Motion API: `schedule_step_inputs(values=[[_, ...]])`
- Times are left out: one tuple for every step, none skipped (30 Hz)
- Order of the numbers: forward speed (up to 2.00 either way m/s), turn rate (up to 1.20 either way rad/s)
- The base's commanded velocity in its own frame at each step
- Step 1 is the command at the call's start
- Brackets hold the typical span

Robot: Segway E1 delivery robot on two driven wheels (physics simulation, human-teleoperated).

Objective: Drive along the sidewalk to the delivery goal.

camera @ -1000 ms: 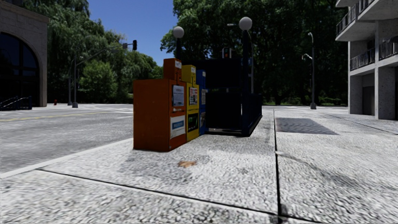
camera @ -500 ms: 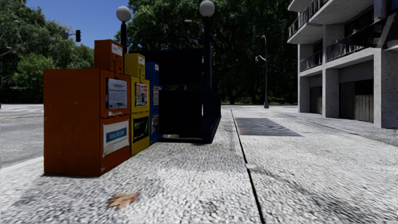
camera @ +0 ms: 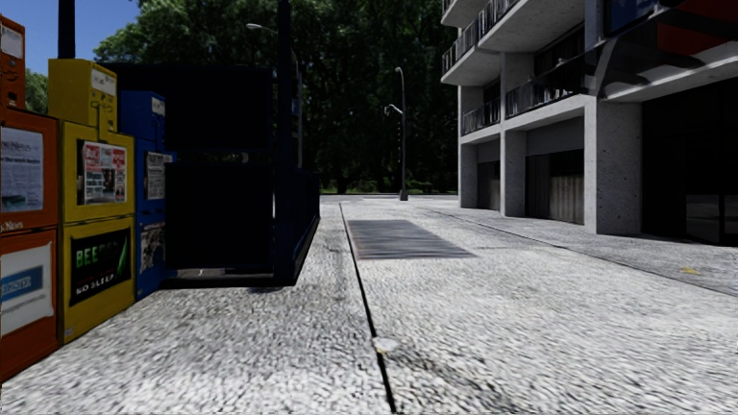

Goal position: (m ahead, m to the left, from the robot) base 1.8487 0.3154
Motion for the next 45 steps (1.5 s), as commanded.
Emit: schedule_step_inputs(values=[[1.17,0.0],[1.17,0.0],[1.17,0.0],[1.17,0.0],[1.16,0.0],[1.16,0.0],[1.15,0.0],[1.14,0.0],[1.14,0.0],[1.14,0.0],[1.12,0.06],[1.11,0.16],[1.11,0.16],[1.09,0.24],[1.08,0.3],[1.06,0.34],[1.05,0.35],[1.05,0.35],[1.04,0.35],[1.04,0.35],[1.02,0.35],[1.02,0.35],[1.02,0.35],[1.02,0.35],[1.0,0.35],[0.97,0.35],[0.97,0.35],[0.19,0.0],[0.0,0.0],[0.0,0.0],[0.0,0.0],[0.0,0.0],[0.0,0.0],[0.0,0.0],[0.0,0.0],[0.0,0.0],[0.0,0.0],[0.0,0.0],[0.0,0.0],[0.0,0.0],[0.0,0.0],[0.0,0.0],[0.0,0.0],[0.0,0.0],[0.0,0.0]])
